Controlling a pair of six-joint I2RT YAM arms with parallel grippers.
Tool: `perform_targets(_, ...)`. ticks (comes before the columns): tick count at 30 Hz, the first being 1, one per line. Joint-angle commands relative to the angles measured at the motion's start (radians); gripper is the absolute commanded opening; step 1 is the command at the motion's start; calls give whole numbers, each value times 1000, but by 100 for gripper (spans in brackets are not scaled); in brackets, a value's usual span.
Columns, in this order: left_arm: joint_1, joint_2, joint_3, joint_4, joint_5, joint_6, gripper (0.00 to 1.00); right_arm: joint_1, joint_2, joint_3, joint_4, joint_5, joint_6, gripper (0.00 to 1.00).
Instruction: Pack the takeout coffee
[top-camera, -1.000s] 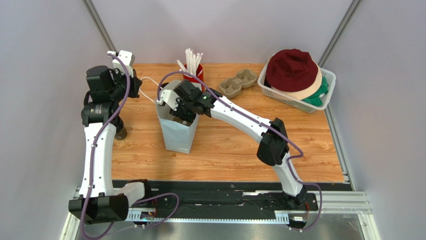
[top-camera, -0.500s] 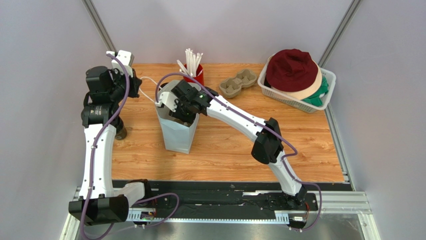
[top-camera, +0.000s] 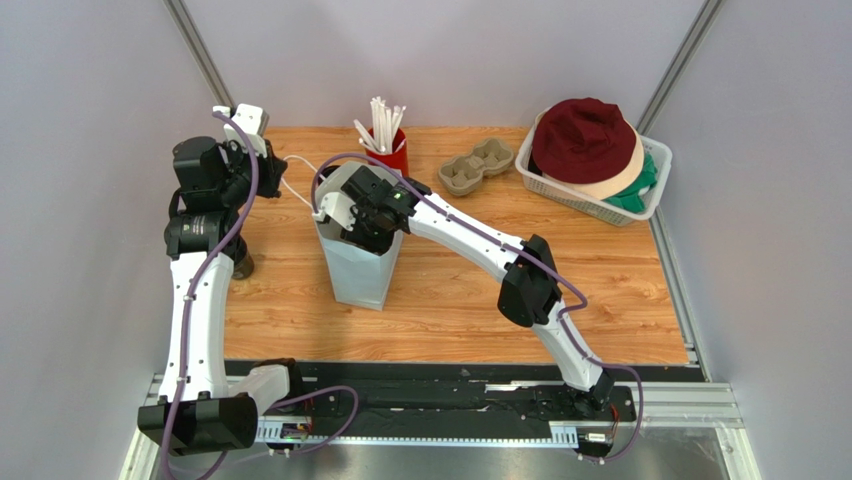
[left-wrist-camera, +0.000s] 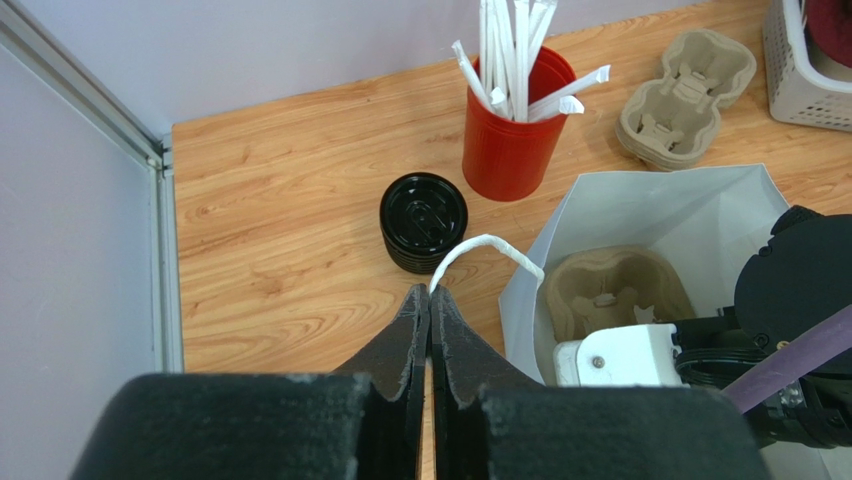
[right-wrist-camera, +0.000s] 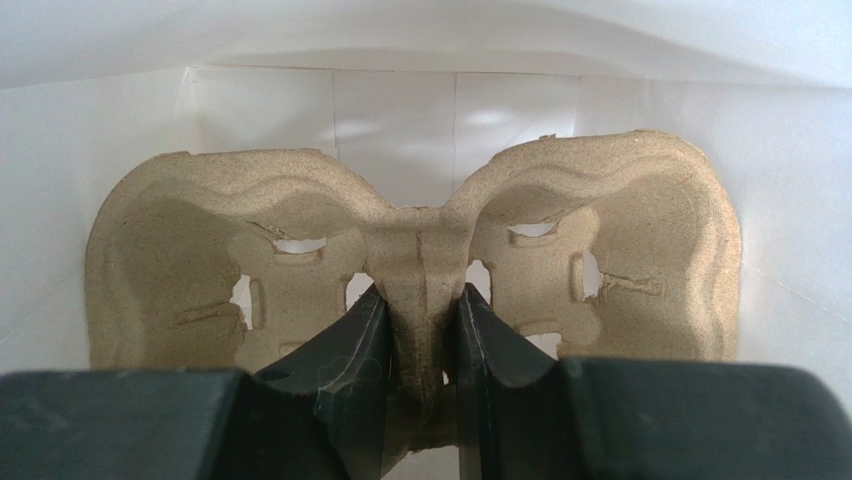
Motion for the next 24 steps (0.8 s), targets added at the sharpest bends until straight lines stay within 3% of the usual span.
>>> perform_targets(1, 7, -29, -10, 78, 8, -9, 4, 4, 28, 33, -37, 6, -26, 20)
perform_targets(24, 7, -61, -58, 117, 48, -30, 4, 11, 71, 29, -104, 54, -56, 21)
